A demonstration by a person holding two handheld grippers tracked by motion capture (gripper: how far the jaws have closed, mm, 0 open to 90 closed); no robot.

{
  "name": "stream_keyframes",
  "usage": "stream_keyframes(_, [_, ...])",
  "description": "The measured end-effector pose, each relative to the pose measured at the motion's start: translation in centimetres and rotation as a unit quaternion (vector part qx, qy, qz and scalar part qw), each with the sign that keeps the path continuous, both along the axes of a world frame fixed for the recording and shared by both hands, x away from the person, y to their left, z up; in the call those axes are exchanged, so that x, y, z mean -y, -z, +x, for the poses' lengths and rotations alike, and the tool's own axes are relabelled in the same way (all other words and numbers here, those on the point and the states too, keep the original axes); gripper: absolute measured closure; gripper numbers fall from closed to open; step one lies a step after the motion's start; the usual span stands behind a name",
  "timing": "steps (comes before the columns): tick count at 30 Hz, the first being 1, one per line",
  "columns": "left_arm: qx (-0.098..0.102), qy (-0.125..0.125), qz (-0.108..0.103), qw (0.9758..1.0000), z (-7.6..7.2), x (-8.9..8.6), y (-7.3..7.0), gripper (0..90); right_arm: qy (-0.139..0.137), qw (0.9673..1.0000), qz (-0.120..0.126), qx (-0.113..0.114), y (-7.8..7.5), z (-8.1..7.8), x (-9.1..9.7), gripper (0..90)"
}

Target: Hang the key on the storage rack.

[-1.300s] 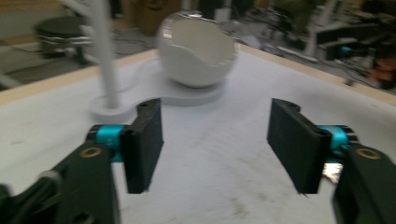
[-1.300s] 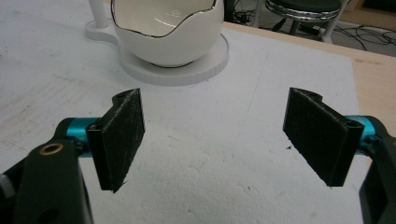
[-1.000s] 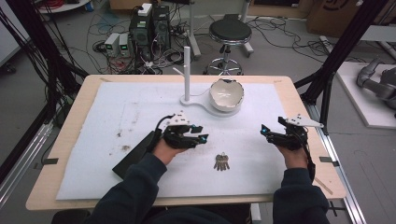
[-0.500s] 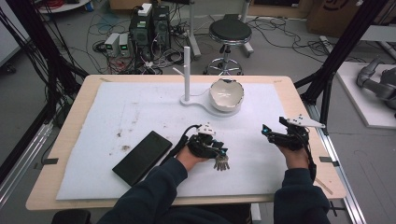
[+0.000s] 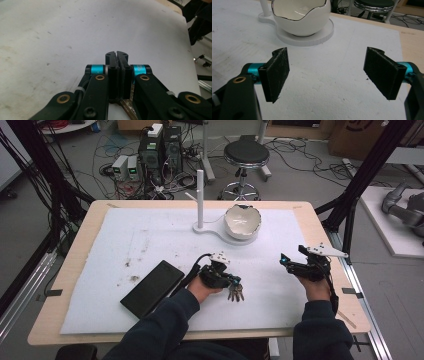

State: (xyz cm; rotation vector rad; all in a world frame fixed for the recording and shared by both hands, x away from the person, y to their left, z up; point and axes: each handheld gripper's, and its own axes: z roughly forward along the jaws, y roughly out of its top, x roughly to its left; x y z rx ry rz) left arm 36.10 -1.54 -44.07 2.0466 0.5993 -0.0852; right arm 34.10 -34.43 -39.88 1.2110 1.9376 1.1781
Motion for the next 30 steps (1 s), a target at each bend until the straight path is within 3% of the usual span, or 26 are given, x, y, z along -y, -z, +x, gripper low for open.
stream_keyframes(5, [0.025,-0.02,-0.038,0.9988,0.1,-1.6,-1.6,87.8,0.0,1.0,0.002,0.0,0.0,0.0,0.0,20.9])
stream_keyframes(10, [0.051,-0.049,-0.066,0.9953,0.9,-4.5,-3.7,87.9,-0.007,1.0,0.003,0.003,0.0,0.0,-0.1,20.9])
stream_keyframes(12, [0.063,-0.056,-0.087,0.9927,1.5,-6.1,-5.0,87.9,-0.013,0.9999,0.002,0.006,0.0,-0.1,-0.3,20.9])
stream_keyframes(16, [0.083,-0.083,-0.1,0.988,2.8,-8.7,-7.3,87.9,-0.017,0.9998,0.002,0.008,0.0,0.0,-0.6,20.9])
stream_keyframes(22, [0.112,-0.126,-0.106,0.9799,5.5,-11.9,-10.3,88.0,-0.018,0.9998,0.002,0.006,0.0,0.1,-0.7,20.9])
stream_keyframes(25, [0.123,-0.141,-0.123,0.9746,6.8,-12.8,-11.8,88.0,-0.017,0.9998,0.003,0.005,0.1,0.2,-0.6,20.9])
stream_keyframes(27, [0.136,-0.142,-0.119,0.9733,7.7,-13.1,-13.0,88.0,-0.017,0.9998,0.002,0.004,0.1,0.2,-0.7,20.9])
stream_keyframes(30, [0.149,-0.152,-0.122,0.9694,9.0,-13.2,-14.7,88.0,-0.018,0.9998,0.003,0.004,0.1,0.3,-0.7,20.9])
